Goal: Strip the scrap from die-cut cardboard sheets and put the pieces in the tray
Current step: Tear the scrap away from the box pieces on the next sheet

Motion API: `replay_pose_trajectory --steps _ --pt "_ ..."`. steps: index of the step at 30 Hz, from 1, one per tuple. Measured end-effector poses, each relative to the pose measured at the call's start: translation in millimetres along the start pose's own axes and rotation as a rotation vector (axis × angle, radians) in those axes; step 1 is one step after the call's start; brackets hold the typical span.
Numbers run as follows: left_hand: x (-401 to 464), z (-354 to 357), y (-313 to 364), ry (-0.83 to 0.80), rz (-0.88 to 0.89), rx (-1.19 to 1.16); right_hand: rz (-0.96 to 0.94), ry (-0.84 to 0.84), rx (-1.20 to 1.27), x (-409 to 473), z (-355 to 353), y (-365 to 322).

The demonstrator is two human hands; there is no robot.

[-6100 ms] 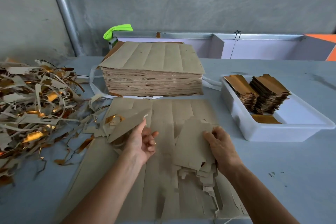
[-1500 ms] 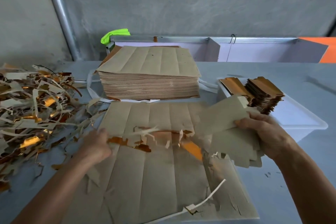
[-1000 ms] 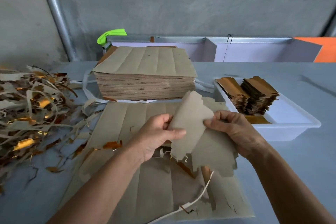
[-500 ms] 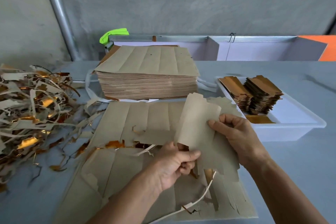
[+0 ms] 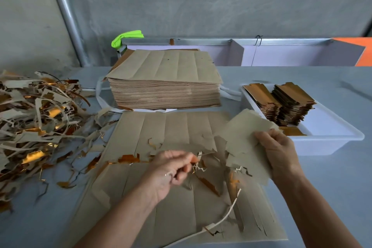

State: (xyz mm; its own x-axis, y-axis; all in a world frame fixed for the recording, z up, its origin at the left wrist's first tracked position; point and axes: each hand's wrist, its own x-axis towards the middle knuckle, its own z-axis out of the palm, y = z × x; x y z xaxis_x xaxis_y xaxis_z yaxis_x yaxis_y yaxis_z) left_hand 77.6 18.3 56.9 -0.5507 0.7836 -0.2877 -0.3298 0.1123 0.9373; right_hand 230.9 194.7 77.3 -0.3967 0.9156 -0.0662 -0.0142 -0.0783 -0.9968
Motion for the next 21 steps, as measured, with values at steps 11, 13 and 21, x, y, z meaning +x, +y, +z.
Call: replay_pose_trajectory --steps 11,13,21 --pt "73.5 -21.5 4.0 0.169 0.233 1.568 0.057 -0.109 0.037 2.4 -9.0 9.1" --pt "85.5 -25.9 4.9 0.047 0.091 1.68 0.078 -0.149 0.07 -0.9 -10.7 7.2" --pt "91.5 -36.3 6.4 0.143 0.125 1.696 0.08 -0.169 0.107 -0.8 -18.1 11.7"
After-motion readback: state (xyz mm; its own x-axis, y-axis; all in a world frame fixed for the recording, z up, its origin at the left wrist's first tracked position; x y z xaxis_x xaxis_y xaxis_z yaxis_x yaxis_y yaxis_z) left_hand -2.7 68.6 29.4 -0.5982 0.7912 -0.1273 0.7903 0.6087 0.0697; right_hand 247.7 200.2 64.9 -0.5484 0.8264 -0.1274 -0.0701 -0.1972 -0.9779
